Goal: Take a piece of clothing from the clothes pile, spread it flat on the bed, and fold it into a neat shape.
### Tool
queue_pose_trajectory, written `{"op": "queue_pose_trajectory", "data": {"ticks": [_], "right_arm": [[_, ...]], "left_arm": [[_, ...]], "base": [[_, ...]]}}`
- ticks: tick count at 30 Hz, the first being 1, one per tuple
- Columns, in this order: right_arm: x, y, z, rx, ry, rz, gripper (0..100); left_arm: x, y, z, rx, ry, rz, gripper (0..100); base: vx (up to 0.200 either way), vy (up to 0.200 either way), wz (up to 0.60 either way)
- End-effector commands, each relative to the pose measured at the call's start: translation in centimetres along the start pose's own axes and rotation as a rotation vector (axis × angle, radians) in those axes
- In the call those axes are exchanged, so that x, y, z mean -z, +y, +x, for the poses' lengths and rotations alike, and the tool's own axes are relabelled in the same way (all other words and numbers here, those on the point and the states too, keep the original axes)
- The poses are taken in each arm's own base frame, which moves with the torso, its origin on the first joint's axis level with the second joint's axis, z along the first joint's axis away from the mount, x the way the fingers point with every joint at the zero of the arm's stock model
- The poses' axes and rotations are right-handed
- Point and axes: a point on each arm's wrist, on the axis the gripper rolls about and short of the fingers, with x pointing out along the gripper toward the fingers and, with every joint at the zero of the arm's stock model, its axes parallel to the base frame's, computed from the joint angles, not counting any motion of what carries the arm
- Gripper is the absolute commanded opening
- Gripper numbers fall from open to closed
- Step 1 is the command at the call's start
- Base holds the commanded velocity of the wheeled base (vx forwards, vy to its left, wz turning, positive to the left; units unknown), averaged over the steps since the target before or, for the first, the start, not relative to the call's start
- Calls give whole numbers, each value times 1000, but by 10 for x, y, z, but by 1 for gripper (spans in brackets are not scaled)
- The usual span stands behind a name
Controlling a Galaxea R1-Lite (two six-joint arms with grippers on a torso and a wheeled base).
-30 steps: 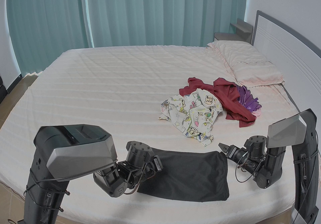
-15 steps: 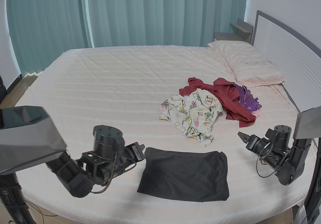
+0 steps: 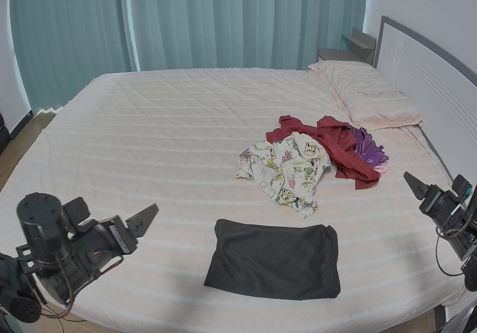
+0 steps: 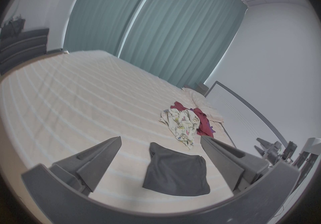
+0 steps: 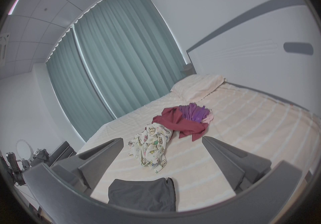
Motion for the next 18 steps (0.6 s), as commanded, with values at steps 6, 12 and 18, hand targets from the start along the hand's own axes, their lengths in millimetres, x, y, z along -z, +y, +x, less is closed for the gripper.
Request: {"op": "queue_pose_trajectory", "data": {"ticks": [6,12,18], "right_arm": [[-23,0,-149,-33,-205,-137,100],[1,-12,-186,-32,-152,-141,100],[23,-22,-201,-9,-149,-157,100]], "left_arm": [[-14,58,-155,-208,-290,81,100],[-8,67,-172,-286,-377,46,100],[22,85,-171,-381,-364,112,100]], "base": [[0,0,0],[0,0,0],[0,0,0]]}}
